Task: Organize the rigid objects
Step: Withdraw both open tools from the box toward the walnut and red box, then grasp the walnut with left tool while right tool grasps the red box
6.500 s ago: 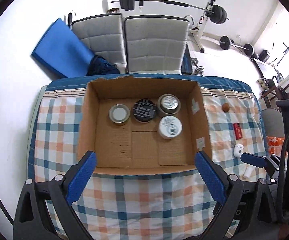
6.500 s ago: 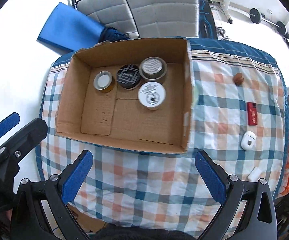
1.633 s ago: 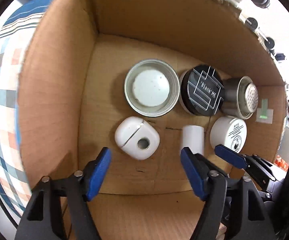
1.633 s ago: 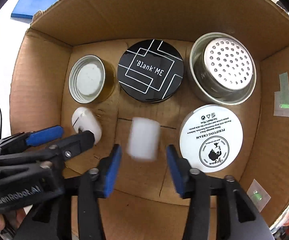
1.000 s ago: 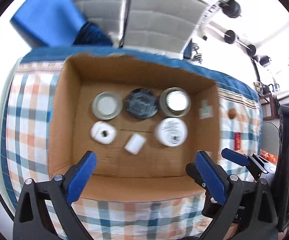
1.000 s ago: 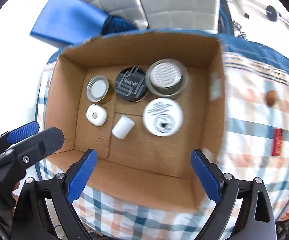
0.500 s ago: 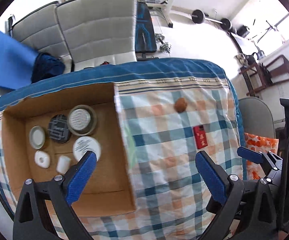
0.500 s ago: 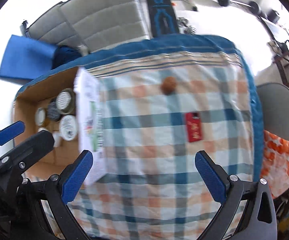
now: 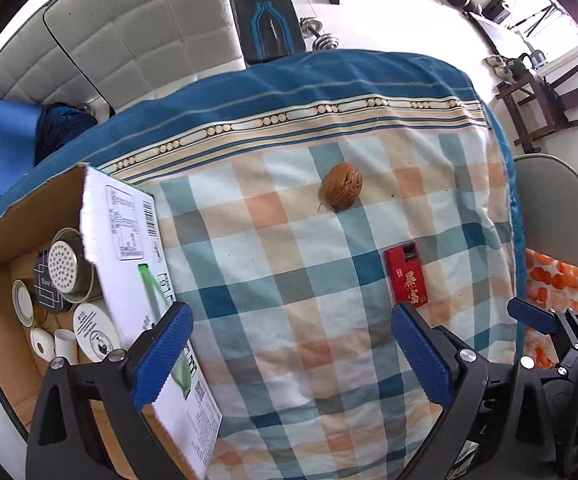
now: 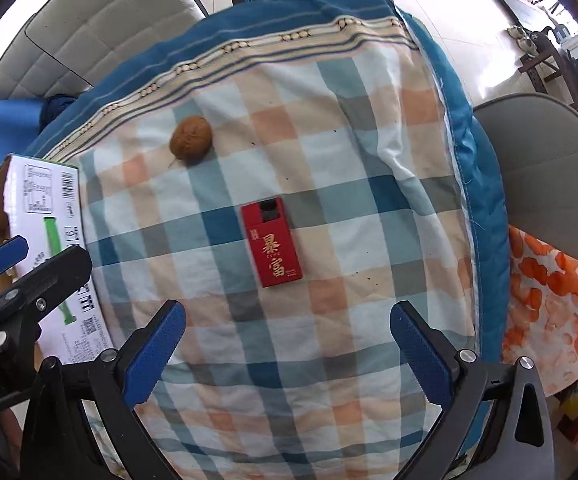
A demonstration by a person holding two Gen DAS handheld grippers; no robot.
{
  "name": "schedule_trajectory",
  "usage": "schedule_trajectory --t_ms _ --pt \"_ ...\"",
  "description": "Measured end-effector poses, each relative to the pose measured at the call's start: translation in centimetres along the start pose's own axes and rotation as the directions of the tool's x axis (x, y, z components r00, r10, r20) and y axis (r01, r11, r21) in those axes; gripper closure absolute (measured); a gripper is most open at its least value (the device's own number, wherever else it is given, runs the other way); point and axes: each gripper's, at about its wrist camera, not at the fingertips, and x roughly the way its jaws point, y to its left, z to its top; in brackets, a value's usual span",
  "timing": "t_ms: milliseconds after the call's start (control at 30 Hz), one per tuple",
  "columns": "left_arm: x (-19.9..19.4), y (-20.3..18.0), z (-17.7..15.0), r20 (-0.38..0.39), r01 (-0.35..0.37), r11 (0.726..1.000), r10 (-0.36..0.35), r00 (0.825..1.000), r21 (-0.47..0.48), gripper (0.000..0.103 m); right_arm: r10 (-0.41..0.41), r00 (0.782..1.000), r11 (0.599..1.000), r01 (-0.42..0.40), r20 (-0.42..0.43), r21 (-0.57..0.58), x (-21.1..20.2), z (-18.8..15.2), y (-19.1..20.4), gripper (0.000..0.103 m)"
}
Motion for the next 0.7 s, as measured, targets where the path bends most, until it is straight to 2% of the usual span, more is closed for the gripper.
schedule_trajectory --t_ms 333,367,400,433,567,600,700 --pt "3.4 1.3 2.5 -0.04 -0.094 0.996 0.094 0.995 -0.003 0.002 0.037 0.999 0.999 -0.036 -0.037 0.039 5.9 3.2 -0.1 0.001" --pt "3.6 1.3 2.8 -0.039 -0.103 0.995 0.102 0.994 0.001 0.002 0.057 0.997 0.997 -0.055 -0.044 0.049 6.5 3.3 -0.1 0.005" --pt "3.9 1.2 3.0 -0.038 -0.107 0.994 0.107 0.994 0.007 0.002 0.091 0.994 0.994 -0.086 -0.065 0.07 7.2 3.4 -0.2 0.02" --pt "4.1 1.1 3.3 -0.037 -0.11 0.994 0.11 0.993 0.011 0.002 0.107 0.991 0.992 -0.101 -0.083 0.081 7.8 3.4 -0.2 0.041" --pt "5.0 0.4 4.2 -0.035 -0.113 0.993 0.114 0.993 0.033 0.002 0.085 0.994 0.993 -0.078 -0.073 0.094 8.2 3.7 -0.4 0.053" --pt "5.2 0.1 4.4 -0.035 -0.109 0.993 0.11 0.993 0.041 0.002 0.074 0.994 0.994 -0.068 -0.074 0.083 8.0 3.9 -0.4 0.063" --pt "5.8 -0.7 5.2 -0.037 -0.076 0.996 0.078 0.996 0.05 0.002 0.061 0.995 0.995 -0.054 -0.084 0.084 7.5 5.1 -1.4 0.064"
